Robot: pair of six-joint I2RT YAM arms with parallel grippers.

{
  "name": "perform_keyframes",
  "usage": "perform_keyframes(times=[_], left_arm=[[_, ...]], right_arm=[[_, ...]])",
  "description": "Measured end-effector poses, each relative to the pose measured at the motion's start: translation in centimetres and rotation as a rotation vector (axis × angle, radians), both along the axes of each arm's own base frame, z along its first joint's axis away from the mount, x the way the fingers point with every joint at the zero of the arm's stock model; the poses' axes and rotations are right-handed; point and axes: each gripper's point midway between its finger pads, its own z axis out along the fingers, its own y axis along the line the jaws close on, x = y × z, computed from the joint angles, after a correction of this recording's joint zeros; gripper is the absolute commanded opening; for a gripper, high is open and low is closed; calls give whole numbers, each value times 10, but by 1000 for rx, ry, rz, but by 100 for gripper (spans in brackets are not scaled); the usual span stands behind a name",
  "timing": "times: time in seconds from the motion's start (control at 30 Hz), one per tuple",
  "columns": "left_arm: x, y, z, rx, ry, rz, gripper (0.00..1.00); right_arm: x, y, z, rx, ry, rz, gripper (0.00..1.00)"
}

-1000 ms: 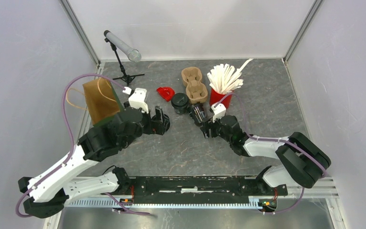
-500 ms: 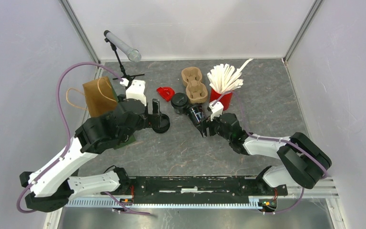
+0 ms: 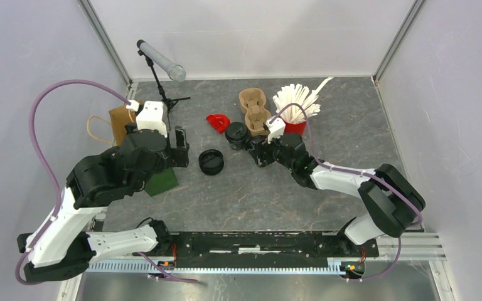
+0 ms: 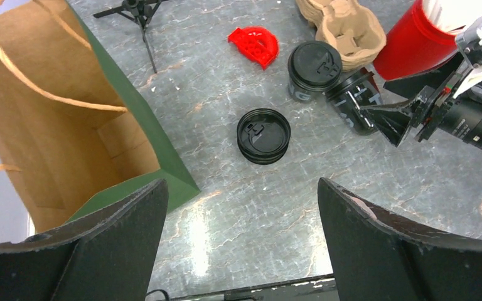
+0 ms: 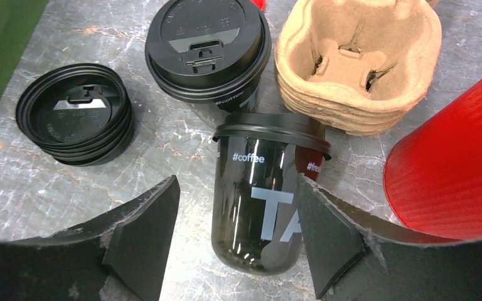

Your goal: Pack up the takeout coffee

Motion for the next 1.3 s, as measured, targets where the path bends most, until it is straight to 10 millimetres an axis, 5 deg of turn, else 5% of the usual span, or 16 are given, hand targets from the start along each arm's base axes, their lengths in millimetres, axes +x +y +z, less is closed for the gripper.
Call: perform_keyframes(times=[0.27,0.57,0.77,1.1,1.3], left_arm=[[-5,8,-6,17,16,8,94],[-6,-3,-25,27,57,-25,91],[-6,-37,-41,-32,115,-128,86],[4,-141,-75,-136,266,-369,81],[16,-177,-102,-153,300,-416,79]], right_arm=[[4,0,-22,-78,25,-11,49],[-23,-13,-30,-92,1,-6,45],[-40,-27,-32,-51,-19,-18,45],[-68,-50,-31,9,-46,-18,48],[-84,-64,-29,11,-32,-12,61]])
